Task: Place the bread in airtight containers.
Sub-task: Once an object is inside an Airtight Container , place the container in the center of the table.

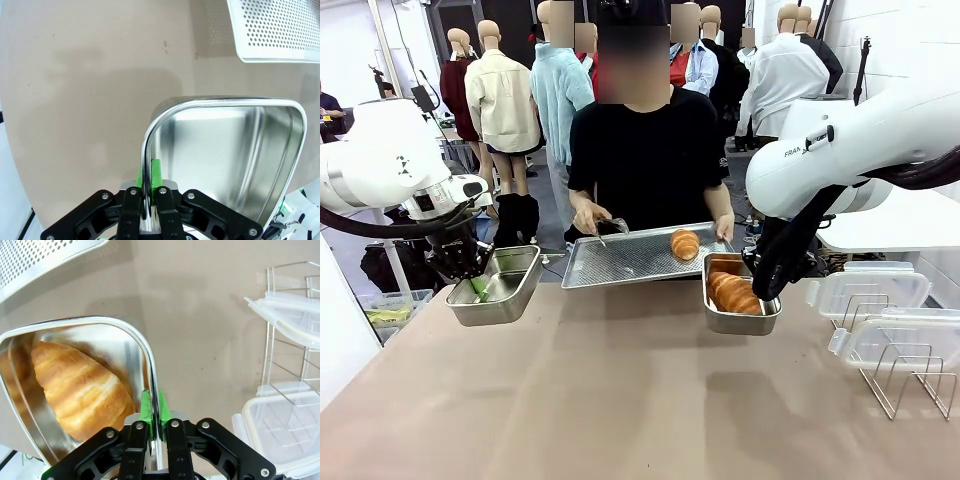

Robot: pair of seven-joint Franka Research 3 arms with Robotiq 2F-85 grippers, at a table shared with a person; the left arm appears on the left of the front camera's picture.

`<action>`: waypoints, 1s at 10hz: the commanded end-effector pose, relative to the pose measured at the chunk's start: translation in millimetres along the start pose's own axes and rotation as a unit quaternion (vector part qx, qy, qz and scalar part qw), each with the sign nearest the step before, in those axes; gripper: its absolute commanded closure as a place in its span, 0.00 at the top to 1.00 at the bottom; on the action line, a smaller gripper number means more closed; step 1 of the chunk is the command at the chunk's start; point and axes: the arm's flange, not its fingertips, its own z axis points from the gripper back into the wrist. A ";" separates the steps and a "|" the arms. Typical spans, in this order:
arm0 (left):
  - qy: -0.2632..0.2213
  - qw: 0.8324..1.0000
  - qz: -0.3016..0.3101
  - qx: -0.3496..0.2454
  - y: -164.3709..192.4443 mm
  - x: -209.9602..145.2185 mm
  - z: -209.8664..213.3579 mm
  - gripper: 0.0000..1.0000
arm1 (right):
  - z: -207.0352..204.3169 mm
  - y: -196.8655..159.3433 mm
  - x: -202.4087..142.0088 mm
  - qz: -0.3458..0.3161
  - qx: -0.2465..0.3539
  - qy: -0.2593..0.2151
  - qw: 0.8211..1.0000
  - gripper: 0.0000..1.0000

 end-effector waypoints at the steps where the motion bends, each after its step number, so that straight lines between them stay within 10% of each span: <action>1: -0.007 1.000 -0.007 0.002 0.4 0.3 2.1 0.00 | 2.7 0.4 0.7 0.004 -0.001 -0.007 1.000 0.00; 10: -0.007 1.000 -0.007 0.002 0.4 0.3 2.1 0.00 | -44.5 9.8 1.2 -0.013 -0.021 0.001 1.000 0.00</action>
